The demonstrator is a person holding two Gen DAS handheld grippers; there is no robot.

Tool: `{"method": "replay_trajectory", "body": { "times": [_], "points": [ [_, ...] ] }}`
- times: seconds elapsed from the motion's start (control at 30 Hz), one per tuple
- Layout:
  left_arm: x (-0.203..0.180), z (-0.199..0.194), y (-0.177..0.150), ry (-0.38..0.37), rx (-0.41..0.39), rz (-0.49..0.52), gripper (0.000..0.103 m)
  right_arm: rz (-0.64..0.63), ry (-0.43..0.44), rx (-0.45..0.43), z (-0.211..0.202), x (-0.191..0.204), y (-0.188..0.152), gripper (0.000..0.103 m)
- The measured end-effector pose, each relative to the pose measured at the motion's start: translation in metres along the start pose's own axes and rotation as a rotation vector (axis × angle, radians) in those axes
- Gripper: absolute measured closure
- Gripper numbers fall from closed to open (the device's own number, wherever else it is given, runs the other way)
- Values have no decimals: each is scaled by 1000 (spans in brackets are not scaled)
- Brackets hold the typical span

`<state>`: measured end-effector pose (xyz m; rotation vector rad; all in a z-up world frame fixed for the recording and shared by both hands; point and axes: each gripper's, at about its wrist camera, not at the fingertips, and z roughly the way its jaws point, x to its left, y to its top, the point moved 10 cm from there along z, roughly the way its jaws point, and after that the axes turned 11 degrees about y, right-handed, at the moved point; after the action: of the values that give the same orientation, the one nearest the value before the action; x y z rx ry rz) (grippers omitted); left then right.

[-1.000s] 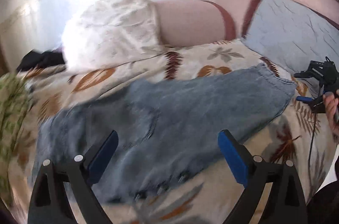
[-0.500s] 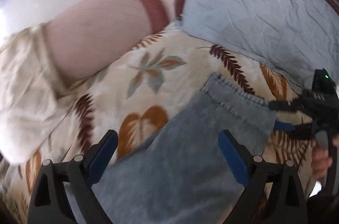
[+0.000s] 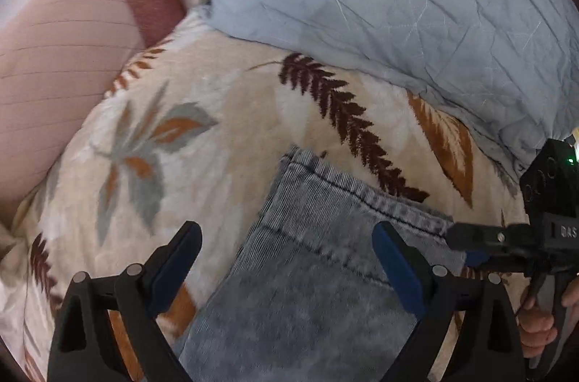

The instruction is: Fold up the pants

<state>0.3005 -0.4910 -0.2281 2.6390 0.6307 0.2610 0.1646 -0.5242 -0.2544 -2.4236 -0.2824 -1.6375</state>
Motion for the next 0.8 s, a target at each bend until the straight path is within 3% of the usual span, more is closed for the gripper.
{"method": "replay_trajectory", "body": {
  "times": [0.13,0.37,0.57,0.8],
  "points": [
    [-5,15,3,-42,24,4,12,15,8,-6,0,-2,1,43],
    [-14,31,-5,-90,63,14,29,-11,-10,-5,-2,-1,0,43],
    [-22,36,-3,-85,60,18,30,-19,-25,-11,-1,-1,-1,46],
    [-19,35,1,-70,43,-24,43,-28,-39,-16,1,-1,-2,50]
  ]
}}
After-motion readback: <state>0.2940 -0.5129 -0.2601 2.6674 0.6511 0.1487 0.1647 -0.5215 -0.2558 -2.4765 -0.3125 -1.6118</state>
